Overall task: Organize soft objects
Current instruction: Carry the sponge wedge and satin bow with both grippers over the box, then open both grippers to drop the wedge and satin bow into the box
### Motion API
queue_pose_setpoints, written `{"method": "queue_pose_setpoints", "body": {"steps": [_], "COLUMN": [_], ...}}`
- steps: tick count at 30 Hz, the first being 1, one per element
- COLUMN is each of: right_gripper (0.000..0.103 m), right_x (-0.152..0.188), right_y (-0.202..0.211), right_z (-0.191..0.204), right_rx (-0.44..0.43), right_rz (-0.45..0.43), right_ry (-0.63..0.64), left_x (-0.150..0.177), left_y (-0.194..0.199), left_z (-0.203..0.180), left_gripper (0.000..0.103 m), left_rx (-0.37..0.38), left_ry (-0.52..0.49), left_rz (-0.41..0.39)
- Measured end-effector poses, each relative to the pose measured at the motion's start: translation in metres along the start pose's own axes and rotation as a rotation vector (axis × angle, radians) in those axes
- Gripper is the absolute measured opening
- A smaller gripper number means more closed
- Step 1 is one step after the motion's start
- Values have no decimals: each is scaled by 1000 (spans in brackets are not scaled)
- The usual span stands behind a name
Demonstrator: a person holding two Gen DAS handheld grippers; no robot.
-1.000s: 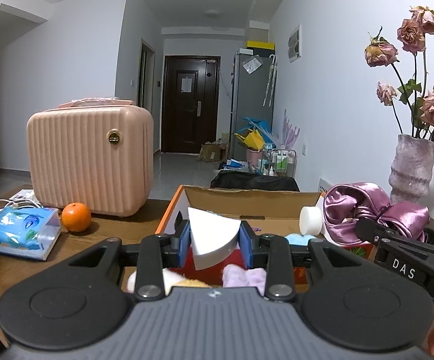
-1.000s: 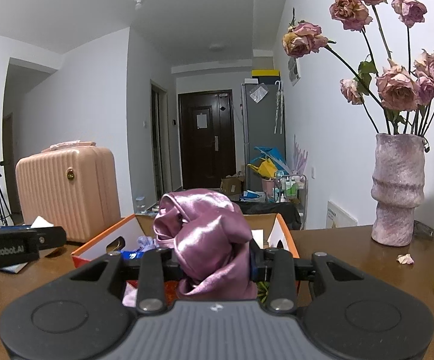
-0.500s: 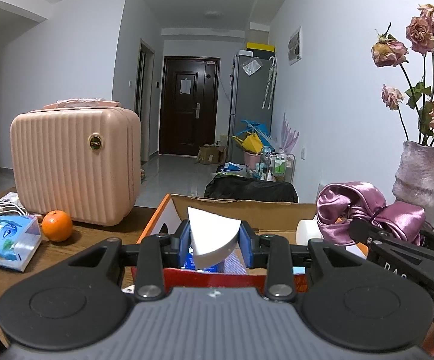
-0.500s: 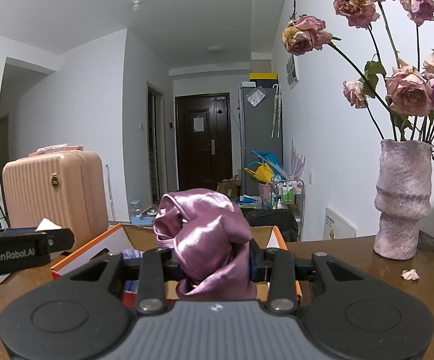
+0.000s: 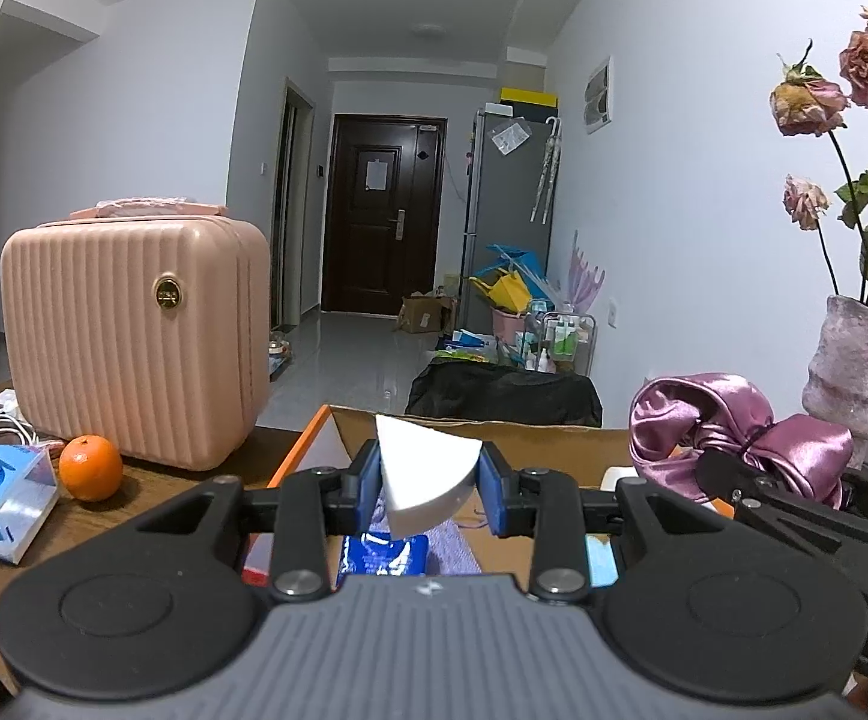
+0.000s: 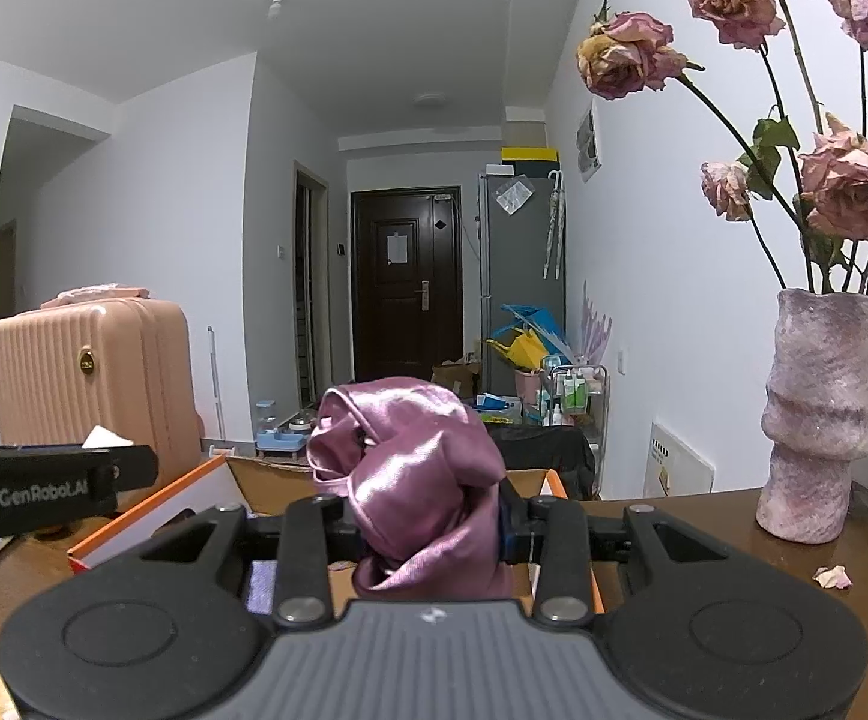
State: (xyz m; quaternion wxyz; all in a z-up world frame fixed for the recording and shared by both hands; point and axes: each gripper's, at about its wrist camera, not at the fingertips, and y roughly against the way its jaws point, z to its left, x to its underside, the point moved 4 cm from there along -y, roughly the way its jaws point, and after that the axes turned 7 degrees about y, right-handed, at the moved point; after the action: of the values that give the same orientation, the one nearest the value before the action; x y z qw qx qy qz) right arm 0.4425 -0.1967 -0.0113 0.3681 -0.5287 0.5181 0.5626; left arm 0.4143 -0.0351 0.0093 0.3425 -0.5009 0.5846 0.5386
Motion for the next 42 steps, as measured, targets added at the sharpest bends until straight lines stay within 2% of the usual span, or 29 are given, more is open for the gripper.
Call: {"method": "queue_pose_setpoints", "body": {"steps": [21,42], "right_gripper": [35,35], "right_x": [-1,-2], "right_y": [-34,-61], "right_z": [4,5], "right_rx": [8,42], "right_rz": [4,55], "right_ry": [40,57], "left_x": [-10,-11], "left_y": [-43,-94], "left_z": [-10,-9], "left_gripper": [34,34], "left_rx": [-12,-33], "left_ry": [4,22], "left_rz": [-3,74]}}
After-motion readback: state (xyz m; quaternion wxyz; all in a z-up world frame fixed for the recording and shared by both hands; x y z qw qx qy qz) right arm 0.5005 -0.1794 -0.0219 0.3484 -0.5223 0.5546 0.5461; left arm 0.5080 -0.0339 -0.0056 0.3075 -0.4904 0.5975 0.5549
